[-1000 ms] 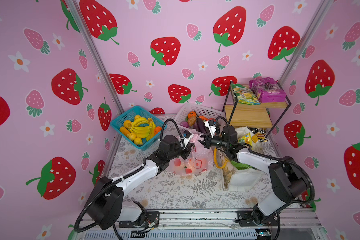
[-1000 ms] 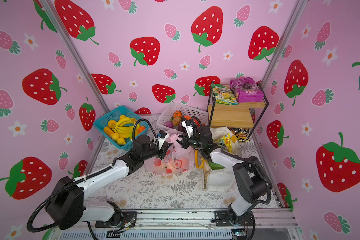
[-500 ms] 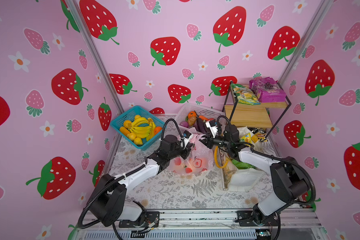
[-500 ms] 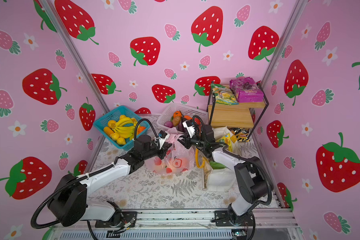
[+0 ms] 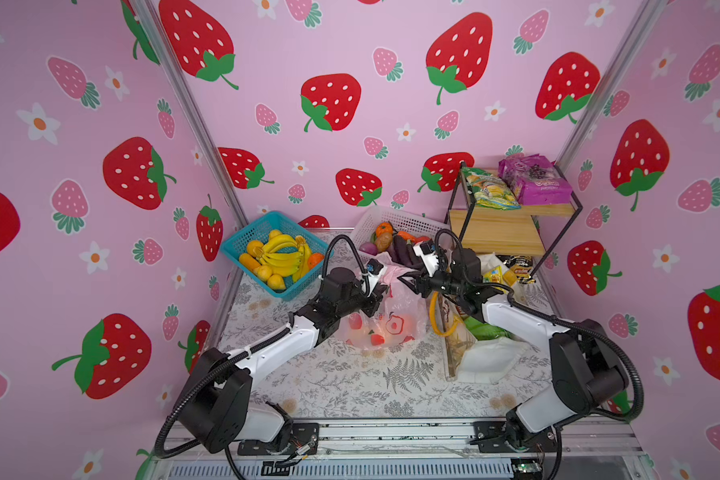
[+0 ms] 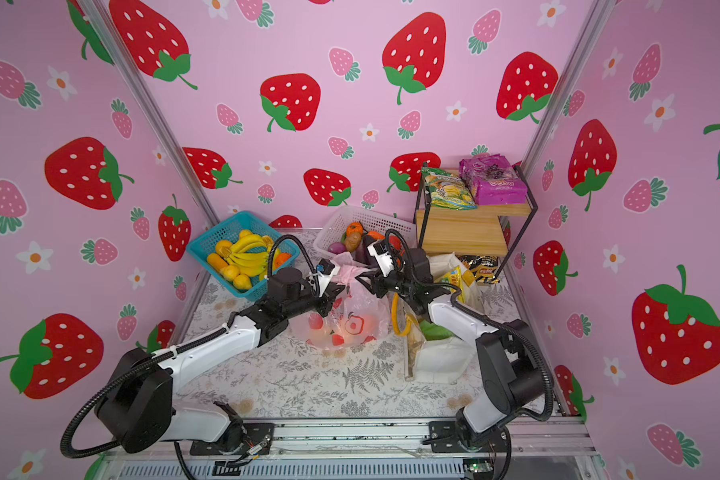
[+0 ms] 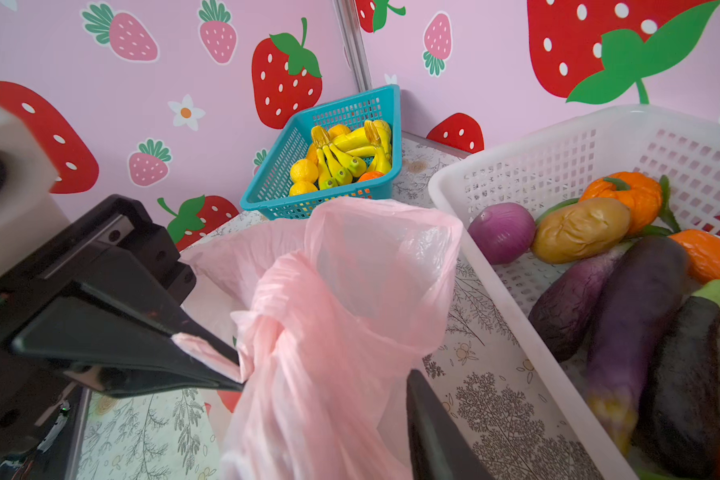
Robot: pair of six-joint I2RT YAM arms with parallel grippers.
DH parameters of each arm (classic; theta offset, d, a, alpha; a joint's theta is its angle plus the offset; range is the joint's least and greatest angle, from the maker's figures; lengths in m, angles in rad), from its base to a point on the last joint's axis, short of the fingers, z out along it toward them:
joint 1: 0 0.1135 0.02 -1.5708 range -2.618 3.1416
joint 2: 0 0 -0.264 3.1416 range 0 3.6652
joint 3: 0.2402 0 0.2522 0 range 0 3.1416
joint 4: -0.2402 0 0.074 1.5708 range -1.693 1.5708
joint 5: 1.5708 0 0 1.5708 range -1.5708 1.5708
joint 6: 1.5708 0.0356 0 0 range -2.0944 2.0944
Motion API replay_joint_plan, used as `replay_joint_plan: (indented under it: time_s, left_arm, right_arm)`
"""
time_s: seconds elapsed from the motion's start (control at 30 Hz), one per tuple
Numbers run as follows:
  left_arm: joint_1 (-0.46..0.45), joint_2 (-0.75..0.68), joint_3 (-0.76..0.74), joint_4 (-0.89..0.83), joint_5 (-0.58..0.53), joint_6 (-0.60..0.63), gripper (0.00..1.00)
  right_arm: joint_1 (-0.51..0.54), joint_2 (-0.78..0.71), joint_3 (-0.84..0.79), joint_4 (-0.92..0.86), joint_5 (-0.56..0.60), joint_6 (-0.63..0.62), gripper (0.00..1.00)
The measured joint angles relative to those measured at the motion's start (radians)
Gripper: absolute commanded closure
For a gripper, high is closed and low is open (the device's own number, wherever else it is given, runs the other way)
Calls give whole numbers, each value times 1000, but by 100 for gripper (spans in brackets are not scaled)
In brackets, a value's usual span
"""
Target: Place the mixed food into the grocery bags and tie them
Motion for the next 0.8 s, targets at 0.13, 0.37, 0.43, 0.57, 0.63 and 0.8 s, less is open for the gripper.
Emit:
replay_joint_plan:
  time_s: [0.13, 0.37, 0.43, 0.57, 0.63, 0.8]
  left_arm:
    - [0, -10, 0, -7, 6, -3, 100]
    - [0, -40, 0, -12, 7, -3, 100]
    - [0, -42, 0, -14, 8, -3, 100]
    - [0, -42, 0, -20, 7, -4, 100]
    - [0, -42, 0, -22, 8, -3, 100]
    - [0, -42, 0, -30, 11, -4, 100]
  right_arm:
    - [0, 0, 24, -40, 5, -1, 52]
    - [-2, -23, 11, -84, 18, -19, 40]
    - [-3, -36, 4, -94, 18, -31, 38]
    - [-3, -43, -1, -95, 14, -64, 25]
    - [-3, -43, -8, -95, 12, -83, 20]
    - [4, -43, -23, -100, 44, -143, 12]
